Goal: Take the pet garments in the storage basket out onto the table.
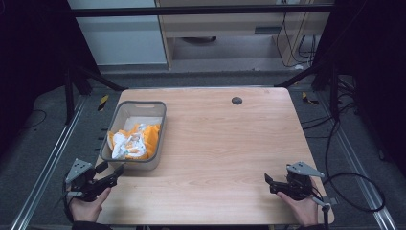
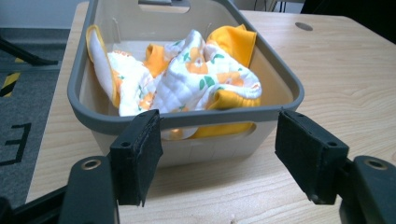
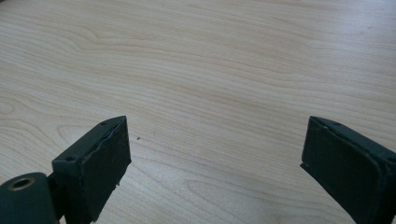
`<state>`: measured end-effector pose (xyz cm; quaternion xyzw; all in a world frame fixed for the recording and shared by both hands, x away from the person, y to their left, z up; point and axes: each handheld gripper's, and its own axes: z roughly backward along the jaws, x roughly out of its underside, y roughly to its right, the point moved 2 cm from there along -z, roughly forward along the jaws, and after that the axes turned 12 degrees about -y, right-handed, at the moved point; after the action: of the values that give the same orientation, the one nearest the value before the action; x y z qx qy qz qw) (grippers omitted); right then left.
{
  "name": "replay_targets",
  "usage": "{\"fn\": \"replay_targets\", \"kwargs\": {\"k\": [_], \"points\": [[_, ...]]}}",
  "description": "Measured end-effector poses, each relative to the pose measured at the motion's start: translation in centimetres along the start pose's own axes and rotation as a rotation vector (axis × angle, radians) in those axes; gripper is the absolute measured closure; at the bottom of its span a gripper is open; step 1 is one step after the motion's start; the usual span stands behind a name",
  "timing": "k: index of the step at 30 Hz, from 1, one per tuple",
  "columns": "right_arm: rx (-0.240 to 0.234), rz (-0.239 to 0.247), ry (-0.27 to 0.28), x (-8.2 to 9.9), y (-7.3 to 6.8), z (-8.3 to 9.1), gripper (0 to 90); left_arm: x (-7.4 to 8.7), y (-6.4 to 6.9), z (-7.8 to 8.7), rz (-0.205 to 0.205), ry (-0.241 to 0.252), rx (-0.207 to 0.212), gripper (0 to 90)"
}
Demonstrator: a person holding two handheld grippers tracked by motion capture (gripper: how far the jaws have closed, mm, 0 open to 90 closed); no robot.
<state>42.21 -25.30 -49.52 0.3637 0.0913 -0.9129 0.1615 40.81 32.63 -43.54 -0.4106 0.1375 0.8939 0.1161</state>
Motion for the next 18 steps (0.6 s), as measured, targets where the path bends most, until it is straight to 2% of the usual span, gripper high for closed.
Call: {"fn": "replay_targets", "kwargs": {"k": [8,13,18], "points": [[0.004,0.013,0.012,0.0,0.0,-0.1,8.4,-0.8,0.1,0.7,-0.009,0.025,-0.002,30.9],[-0.002,0.003,0.015,0.0,-0.1,0.0,9.1,-1.3,0.1,1.0,-0.014,0.032,-0.001,30.8],[0.002,0.019,0.012,0.0,-0.2,-0.1,9.6,-1.8,0.0,1.3,-0.021,0.044,-0.004,30.6]]}}
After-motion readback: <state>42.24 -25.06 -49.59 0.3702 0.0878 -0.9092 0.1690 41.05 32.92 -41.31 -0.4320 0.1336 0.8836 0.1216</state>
